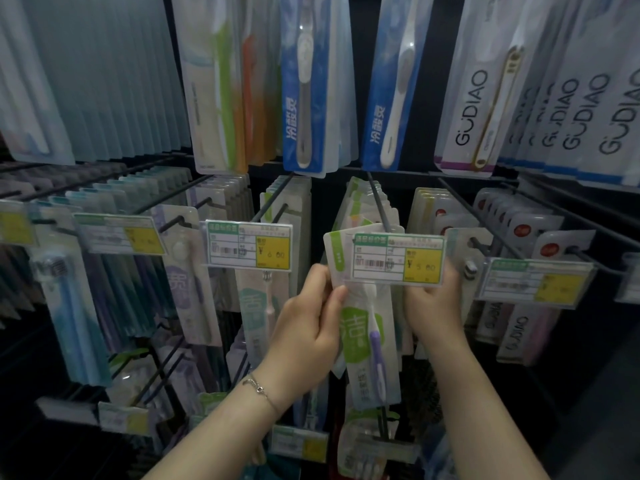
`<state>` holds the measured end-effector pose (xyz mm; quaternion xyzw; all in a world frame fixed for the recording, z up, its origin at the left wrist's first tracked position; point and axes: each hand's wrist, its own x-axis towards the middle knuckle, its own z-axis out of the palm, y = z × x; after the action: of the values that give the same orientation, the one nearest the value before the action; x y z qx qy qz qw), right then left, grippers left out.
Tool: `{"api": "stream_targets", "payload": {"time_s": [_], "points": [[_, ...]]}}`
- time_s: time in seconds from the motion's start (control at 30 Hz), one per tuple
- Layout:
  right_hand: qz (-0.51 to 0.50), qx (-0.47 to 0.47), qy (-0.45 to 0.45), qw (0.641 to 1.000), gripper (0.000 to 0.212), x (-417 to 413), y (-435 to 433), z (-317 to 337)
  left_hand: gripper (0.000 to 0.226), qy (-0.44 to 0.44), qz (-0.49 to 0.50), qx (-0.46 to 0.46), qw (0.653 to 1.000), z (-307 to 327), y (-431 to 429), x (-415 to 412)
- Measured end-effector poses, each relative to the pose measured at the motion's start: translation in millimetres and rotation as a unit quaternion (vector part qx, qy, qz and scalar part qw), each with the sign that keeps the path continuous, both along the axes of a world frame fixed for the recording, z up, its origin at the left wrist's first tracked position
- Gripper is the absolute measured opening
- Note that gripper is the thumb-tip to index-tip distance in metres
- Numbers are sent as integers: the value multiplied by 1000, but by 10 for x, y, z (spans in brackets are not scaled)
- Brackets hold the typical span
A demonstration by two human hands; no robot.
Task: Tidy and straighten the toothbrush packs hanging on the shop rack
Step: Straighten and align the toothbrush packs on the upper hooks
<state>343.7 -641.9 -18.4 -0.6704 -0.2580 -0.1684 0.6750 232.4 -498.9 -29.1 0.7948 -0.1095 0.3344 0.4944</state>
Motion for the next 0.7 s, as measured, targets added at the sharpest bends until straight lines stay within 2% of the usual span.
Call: {"api": "stream_targets", "payload": {"time_s": [0.17, 0.37, 0.57, 0.7], "points": [[23, 53, -32, 998, 31, 61, 16, 17, 14, -6, -6, 3, 1000, 19, 3, -8], [38, 50, -64, 996, 44, 64, -5, 69, 13, -6, -1, -1, 1000, -12, 13, 24], [35, 25, -105, 994, 36, 36, -13, 142, 16, -3, -4, -27, 1000, -20, 13, 63], [38, 9, -120, 992, 38, 42, -16, 194, 14, -1, 0, -39, 999, -5, 29, 68]]}}
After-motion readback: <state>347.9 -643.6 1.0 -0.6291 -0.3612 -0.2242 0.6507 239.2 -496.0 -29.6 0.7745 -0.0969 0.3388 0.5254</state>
